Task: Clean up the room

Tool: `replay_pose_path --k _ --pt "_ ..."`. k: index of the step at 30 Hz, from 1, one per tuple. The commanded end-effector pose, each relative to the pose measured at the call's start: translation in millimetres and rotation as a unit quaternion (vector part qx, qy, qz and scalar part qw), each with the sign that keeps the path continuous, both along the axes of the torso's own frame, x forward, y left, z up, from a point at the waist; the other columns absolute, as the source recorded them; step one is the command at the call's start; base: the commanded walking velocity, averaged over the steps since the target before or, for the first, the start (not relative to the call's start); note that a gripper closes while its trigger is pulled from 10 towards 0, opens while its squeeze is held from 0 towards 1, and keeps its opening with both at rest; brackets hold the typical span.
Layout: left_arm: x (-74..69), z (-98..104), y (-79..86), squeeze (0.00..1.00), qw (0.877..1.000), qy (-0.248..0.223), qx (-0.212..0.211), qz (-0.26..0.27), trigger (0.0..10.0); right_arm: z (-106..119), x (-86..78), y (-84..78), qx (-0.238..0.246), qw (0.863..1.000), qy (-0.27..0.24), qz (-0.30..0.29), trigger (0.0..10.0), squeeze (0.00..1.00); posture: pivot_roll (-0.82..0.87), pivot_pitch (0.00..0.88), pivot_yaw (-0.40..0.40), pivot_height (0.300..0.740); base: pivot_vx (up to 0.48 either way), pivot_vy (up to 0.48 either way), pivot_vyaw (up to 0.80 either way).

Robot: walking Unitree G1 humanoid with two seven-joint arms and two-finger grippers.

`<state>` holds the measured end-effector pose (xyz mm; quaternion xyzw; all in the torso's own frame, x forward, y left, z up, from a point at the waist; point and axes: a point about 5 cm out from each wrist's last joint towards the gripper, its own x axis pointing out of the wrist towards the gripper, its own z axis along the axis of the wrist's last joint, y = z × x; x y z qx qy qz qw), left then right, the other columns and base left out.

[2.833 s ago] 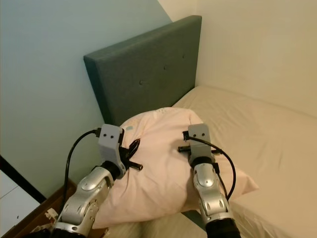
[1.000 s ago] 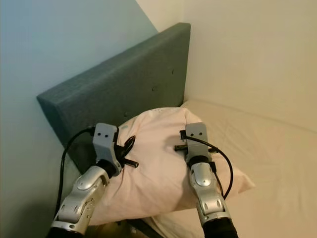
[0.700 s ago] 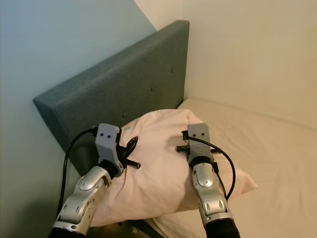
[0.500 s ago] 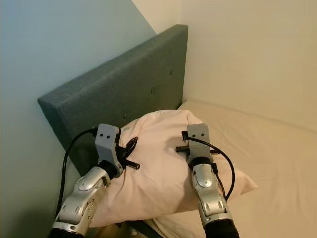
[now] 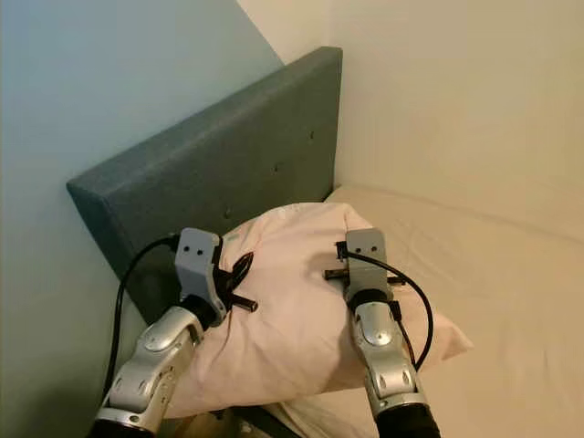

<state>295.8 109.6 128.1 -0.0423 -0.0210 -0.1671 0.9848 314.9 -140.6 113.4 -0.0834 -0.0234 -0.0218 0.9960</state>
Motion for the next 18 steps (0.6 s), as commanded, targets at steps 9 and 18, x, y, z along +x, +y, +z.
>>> replay_pose_path --k 9,18 --pt "1.5 4.2 8.1 0.00 1.000 -0.012 0.006 0.013 10.0 6.1 0.6 -12.4 0.018 0.999 -0.012 -0.034 10.0 0.00 -0.07 0.031 0.004 0.740 0.000 0.000 0.00" --pt "2.2 4.9 7.7 0.00 1.000 -0.013 0.005 0.012 10.0 6.2 1.1 -12.7 0.023 0.999 -0.012 -0.036 10.0 0.00 -0.07 0.033 0.005 0.740 0.000 0.000 0.00"
